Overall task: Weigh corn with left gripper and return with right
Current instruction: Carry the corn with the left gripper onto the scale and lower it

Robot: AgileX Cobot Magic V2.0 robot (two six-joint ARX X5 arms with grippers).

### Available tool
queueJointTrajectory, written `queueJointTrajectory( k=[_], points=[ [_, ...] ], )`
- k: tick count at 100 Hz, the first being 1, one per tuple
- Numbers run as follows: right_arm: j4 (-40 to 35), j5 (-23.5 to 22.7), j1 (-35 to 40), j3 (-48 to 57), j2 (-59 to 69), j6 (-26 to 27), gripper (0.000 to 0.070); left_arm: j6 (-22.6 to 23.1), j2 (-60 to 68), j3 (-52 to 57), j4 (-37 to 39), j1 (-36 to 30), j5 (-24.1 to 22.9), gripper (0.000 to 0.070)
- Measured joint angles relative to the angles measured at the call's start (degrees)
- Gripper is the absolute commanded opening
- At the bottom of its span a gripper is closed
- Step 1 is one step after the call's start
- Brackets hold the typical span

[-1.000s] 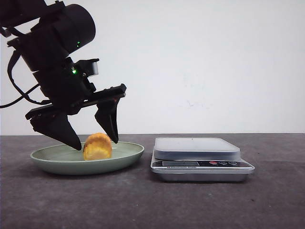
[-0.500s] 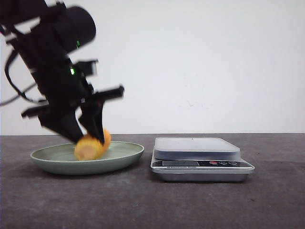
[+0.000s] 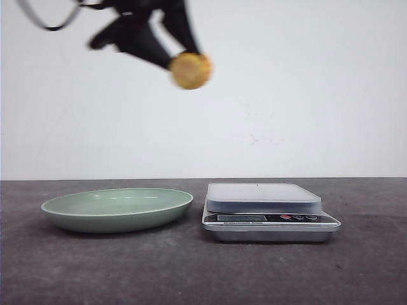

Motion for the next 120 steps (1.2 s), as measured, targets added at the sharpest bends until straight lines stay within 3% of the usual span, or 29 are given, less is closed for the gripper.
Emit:
queueJointTrajectory(
  k=[26,67,74,88,106,120],
  points=[
    [-0.02,0.0,0.0,0.0,0.0,-0.04,0.0483,-1.99,16.9,11.91,-0.02,-2.12,-0.46,0.0007],
    [-1.01,0.02,0.0,0.0,0.0,-0.5,0.0483,-3.98,26.4,12.33,-1.55,-2.34,-0.98,0.0015],
    [-1.49,0.02,0.0,0.0,0.0,-0.96,0.0483,-4.0,26.91,12.52,-1.64,-2.58,-1.11,0.0067],
    [-1.64,0.02,0.0,0.0,0.0,-1.11,0.0483,-3.93,26.97,12.85,-2.21,-3.1,-1.16,0.0274],
    [-1.66,0.02,0.0,0.0,0.0,-1.14,0.0483,-3.45,27.02,12.85,-2.51,-3.41,-1.11,0.0332],
    [-1.84,0.02,0.0,0.0,0.0,-1.14,0.0483,-3.13,27.02,12.85,-2.71,-3.45,-1.11,0.0511]
  ],
)
